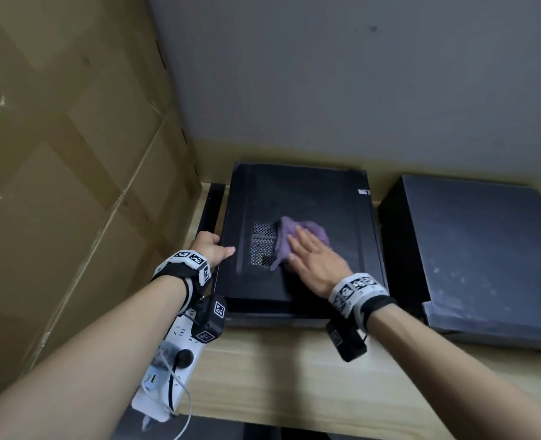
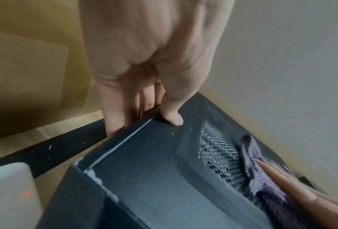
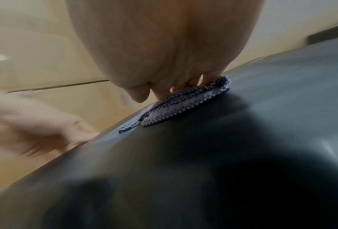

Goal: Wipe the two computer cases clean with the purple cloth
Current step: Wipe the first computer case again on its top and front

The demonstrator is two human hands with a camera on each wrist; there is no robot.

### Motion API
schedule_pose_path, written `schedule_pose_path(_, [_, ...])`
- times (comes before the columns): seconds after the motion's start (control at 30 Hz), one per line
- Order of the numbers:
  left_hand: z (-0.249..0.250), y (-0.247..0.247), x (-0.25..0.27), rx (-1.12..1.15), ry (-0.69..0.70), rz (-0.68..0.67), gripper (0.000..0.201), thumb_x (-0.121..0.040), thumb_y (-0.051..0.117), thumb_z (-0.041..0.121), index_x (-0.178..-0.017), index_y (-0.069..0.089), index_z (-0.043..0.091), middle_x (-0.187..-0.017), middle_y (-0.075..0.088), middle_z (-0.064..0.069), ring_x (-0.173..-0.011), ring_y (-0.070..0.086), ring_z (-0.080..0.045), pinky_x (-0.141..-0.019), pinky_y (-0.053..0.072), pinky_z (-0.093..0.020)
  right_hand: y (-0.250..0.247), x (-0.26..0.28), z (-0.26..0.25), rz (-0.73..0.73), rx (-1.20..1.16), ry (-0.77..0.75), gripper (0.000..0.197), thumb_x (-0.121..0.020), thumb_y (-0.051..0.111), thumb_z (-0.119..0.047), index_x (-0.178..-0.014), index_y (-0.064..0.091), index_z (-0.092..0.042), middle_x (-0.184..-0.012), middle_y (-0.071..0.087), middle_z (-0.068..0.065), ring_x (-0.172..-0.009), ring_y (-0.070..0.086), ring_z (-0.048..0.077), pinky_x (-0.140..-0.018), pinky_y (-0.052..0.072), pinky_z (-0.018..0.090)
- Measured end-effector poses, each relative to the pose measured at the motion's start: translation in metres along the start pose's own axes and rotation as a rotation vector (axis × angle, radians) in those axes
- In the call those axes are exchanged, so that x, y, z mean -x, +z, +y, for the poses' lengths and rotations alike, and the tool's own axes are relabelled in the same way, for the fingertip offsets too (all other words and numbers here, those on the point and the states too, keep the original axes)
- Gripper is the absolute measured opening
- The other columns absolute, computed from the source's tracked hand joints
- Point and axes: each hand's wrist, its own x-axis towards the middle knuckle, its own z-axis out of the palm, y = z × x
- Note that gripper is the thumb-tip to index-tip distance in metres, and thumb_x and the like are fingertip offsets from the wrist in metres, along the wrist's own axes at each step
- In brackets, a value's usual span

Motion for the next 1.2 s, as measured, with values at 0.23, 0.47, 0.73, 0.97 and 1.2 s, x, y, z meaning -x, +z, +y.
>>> schedule_pose_path(0.23, [0.003, -0.003, 0.007, 0.023, -0.004, 0.001, 0.057, -0.083, 0.075, 0.026, -0.133, 0.054, 0.007, -0.118, 0.066, -0.011, -0.105, 0.064, -0.029, -0.086, 0.054, -0.040, -0.019, -0.019, -0.007, -0.054, 0.027, 0.021, 0.061, -0.105, 0.021, -0.045, -0.158, 0.007, -0.017, -0.165, -0.008, 0.004, -0.152, -0.008, 0.018, -0.119, -0.006, 0.030])
schedule_pose_path(0.47, [0.004, -0.028, -0.001, 0.185, -0.114, -0.171, 0.028, -0.095, 0.056, 0.018, -0.122, 0.060, 0.013, -0.122, 0.060, -0.009, -0.118, 0.055, -0.026, -0.080, 0.056, -0.044, 0.006, -0.017, -0.059, -0.135, 0.165, -0.457, 0.059, -0.104, 0.027, -0.043, -0.157, 0.016, -0.019, -0.165, 0.004, 0.002, -0.152, 0.003, 0.017, -0.124, 0.009, 0.036])
schedule_pose_path(0.73, [0.031, -0.039, -0.028, 0.333, -0.117, -0.107, 0.037, -0.102, 0.043, 0.020, -0.135, 0.049, 0.007, -0.133, 0.058, -0.012, -0.121, 0.056, -0.029, -0.090, 0.050, -0.042, -0.041, -0.136, -0.054, -0.158, 0.211, -0.370, 0.061, -0.105, 0.021, -0.045, -0.158, 0.008, -0.019, -0.165, -0.003, 0.003, -0.152, -0.003, 0.017, -0.124, 0.002, 0.035])
schedule_pose_path(0.97, [0.056, -0.036, -0.051, 0.191, -0.067, -0.102, 0.042, -0.093, 0.061, 0.022, -0.134, 0.053, 0.014, -0.130, 0.057, -0.006, -0.118, 0.055, -0.020, -0.082, 0.055, -0.036, -0.068, -0.246, -0.047, -0.119, 0.194, -0.312, 0.059, -0.105, 0.021, -0.043, -0.156, 0.018, -0.013, -0.165, 0.004, 0.011, -0.152, 0.002, 0.024, -0.123, 0.007, 0.041])
schedule_pose_path(1.2, [0.074, -0.014, -0.075, -0.067, 0.106, -0.092, 0.080, -0.068, 0.080, 0.038, -0.137, 0.043, 0.025, -0.130, 0.058, -0.001, -0.110, 0.060, -0.026, -0.085, 0.055, -0.044, -0.074, -0.245, -0.028, -0.043, 0.106, -0.224, 0.056, -0.106, 0.023, -0.039, -0.155, 0.022, -0.011, -0.163, 0.015, 0.013, -0.151, 0.010, 0.026, -0.123, 0.008, 0.036])
